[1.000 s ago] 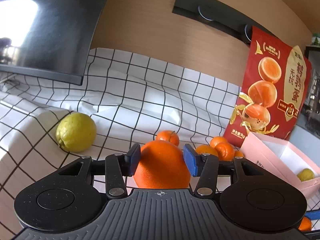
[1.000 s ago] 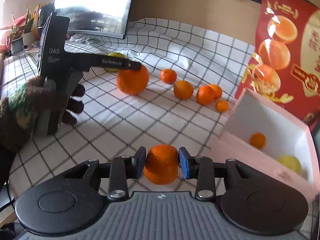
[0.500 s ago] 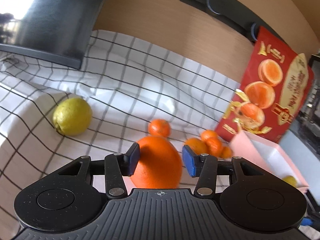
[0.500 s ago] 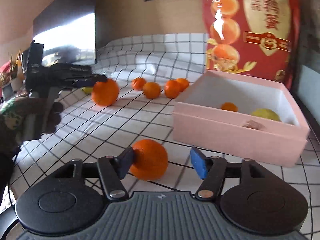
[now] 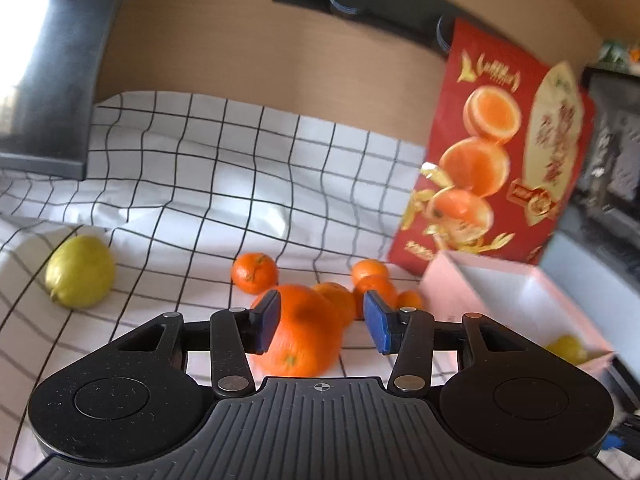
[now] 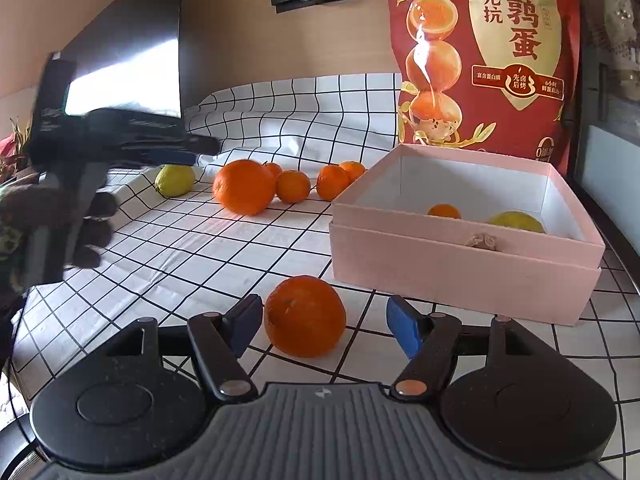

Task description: Organize fruits

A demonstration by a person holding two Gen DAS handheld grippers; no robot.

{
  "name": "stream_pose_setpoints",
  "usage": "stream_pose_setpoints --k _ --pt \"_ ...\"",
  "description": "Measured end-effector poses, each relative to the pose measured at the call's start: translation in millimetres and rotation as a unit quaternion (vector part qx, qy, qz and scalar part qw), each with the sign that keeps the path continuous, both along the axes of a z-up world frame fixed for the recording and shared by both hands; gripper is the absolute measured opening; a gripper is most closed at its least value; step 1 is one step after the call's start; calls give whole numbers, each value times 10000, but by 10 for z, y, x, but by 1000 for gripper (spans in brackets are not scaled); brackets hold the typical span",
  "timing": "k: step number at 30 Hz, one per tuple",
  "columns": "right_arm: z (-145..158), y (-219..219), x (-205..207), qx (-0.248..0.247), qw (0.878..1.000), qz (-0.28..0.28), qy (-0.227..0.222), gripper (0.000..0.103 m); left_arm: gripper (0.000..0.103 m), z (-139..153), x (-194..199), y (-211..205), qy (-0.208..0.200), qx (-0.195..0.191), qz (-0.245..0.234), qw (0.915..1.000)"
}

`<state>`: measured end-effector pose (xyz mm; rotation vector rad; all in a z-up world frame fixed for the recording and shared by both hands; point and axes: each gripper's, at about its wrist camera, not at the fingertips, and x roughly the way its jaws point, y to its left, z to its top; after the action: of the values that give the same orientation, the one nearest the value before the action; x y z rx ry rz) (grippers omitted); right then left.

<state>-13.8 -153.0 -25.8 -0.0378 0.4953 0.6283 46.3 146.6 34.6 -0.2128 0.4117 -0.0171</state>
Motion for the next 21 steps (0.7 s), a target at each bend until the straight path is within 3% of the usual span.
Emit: stream_pose_setpoints --k 5,8,12,17,21 --pt "-10 -10 23 23 10000 -25 69 70 54 -33 236 -244 230 904 293 9952" --pt "-12 -22 21 56 10000 -31 55 71 54 -36 202 -337 388 1358 214 9897" --pt "-14 -18 21 61 9999 -43 72 72 56 -84 185 -268 579 1624 353 9844" --pt "-20 -15 31 46 9999 -80 114 73 56 -47 223 79 599 733 257 9952" --pt "-31 -14 52 42 9998 -86 194 75 55 -28 311 279 686 129 265 9972"
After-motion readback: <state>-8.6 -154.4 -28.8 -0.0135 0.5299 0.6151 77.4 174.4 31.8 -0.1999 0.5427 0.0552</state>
